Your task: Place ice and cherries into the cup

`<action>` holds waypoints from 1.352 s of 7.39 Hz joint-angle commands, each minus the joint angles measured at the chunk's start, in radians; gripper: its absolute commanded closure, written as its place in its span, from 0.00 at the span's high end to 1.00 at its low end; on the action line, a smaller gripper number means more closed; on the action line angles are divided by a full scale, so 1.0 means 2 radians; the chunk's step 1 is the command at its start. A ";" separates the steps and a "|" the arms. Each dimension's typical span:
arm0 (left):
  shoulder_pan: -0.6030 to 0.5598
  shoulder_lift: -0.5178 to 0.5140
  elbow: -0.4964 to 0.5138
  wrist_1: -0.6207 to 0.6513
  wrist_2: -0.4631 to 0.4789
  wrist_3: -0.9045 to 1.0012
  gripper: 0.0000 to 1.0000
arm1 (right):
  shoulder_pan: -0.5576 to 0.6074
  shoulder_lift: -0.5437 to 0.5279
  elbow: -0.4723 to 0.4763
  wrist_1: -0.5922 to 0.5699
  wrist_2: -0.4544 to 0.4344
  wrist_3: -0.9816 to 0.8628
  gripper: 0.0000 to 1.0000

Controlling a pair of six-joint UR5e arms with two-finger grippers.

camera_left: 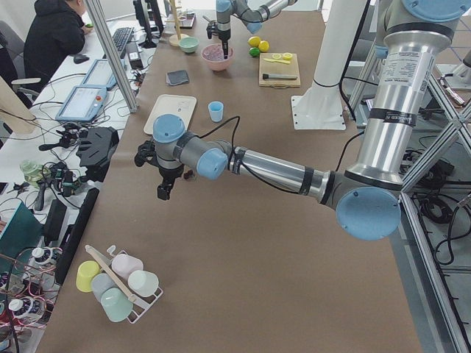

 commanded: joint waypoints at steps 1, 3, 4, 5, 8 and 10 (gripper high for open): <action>0.000 0.000 0.000 0.000 0.000 0.001 0.98 | 0.000 0.000 0.000 0.000 -0.005 -0.001 0.38; 0.000 0.000 -0.001 0.000 0.000 0.000 0.98 | 0.000 0.000 0.001 0.000 -0.005 -0.001 0.24; 0.000 0.000 -0.001 0.000 0.000 0.000 0.98 | 0.000 0.001 0.001 0.000 -0.009 -0.001 0.21; 0.000 0.000 -0.001 0.000 0.000 0.000 0.98 | -0.002 0.000 0.001 0.002 -0.014 -0.002 0.16; 0.000 0.002 -0.003 0.000 0.000 -0.002 0.98 | -0.004 -0.017 0.020 0.036 -0.015 0.001 0.00; 0.000 0.002 -0.001 0.000 0.000 -0.002 0.98 | 0.013 0.013 0.047 -0.021 0.002 0.002 0.00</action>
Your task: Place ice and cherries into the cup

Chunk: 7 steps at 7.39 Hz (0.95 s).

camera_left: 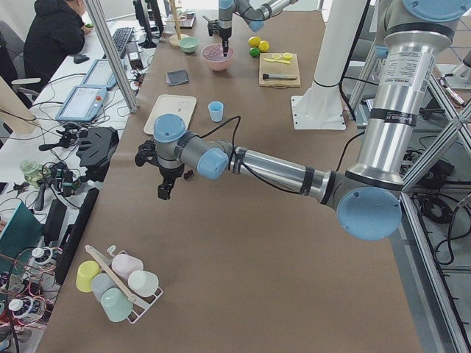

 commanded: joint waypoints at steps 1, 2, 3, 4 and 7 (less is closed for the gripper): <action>0.000 0.000 0.004 0.000 0.000 0.001 0.98 | 0.007 0.090 0.013 -0.095 0.015 0.007 0.00; 0.001 -0.001 0.006 0.001 0.000 0.000 0.98 | -0.010 0.170 0.004 -0.164 0.014 0.031 0.00; 0.001 -0.002 0.002 0.000 -0.001 0.000 0.98 | -0.033 0.237 -0.029 -0.169 0.010 0.099 0.00; 0.001 -0.004 0.000 0.000 -0.001 0.000 0.98 | -0.058 0.301 -0.071 -0.169 -0.002 0.146 0.00; 0.011 -0.015 0.000 0.000 -0.001 0.002 0.98 | -0.137 0.394 -0.192 -0.098 -0.086 0.285 0.00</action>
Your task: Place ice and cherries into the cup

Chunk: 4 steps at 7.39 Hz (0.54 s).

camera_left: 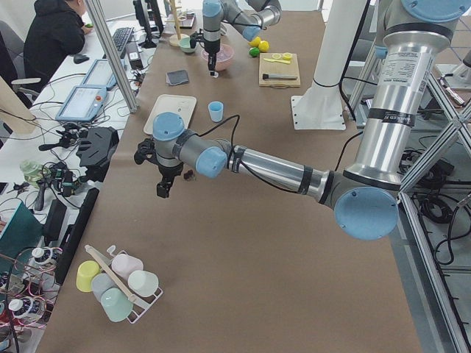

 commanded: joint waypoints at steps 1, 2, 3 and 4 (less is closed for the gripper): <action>0.019 -0.016 0.004 0.001 0.000 0.001 0.98 | -0.045 0.026 -0.053 0.066 -0.048 0.072 0.00; 0.026 -0.017 0.004 0.000 0.000 0.001 0.98 | -0.046 0.026 -0.053 0.067 -0.051 0.071 0.00; 0.038 -0.017 0.006 0.001 0.004 0.000 0.98 | -0.046 0.027 -0.052 0.073 -0.051 0.072 0.00; 0.038 -0.016 0.003 0.000 0.004 0.000 0.98 | -0.047 0.024 -0.054 0.084 -0.051 0.070 0.00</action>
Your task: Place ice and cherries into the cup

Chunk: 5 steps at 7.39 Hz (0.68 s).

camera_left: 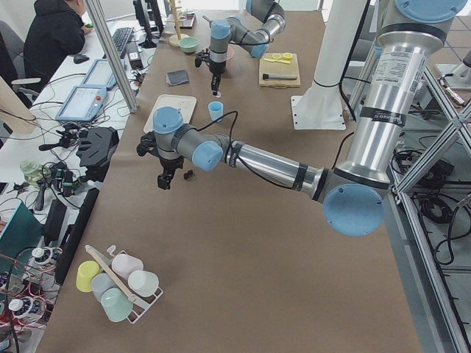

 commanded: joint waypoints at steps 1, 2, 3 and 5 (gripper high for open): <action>0.006 0.009 -0.005 -0.006 0.001 0.000 0.98 | -0.001 -0.002 -0.007 0.021 -0.004 -0.001 0.00; 0.006 0.015 -0.003 -0.022 0.001 -0.001 0.98 | -0.003 -0.005 -0.021 0.049 -0.010 0.000 0.00; 0.006 0.015 -0.003 -0.024 0.001 0.000 0.98 | -0.005 -0.006 -0.032 0.065 -0.011 0.000 0.00; 0.006 0.014 -0.001 -0.023 0.002 0.003 0.98 | -0.008 -0.015 -0.032 0.066 -0.010 -0.006 0.00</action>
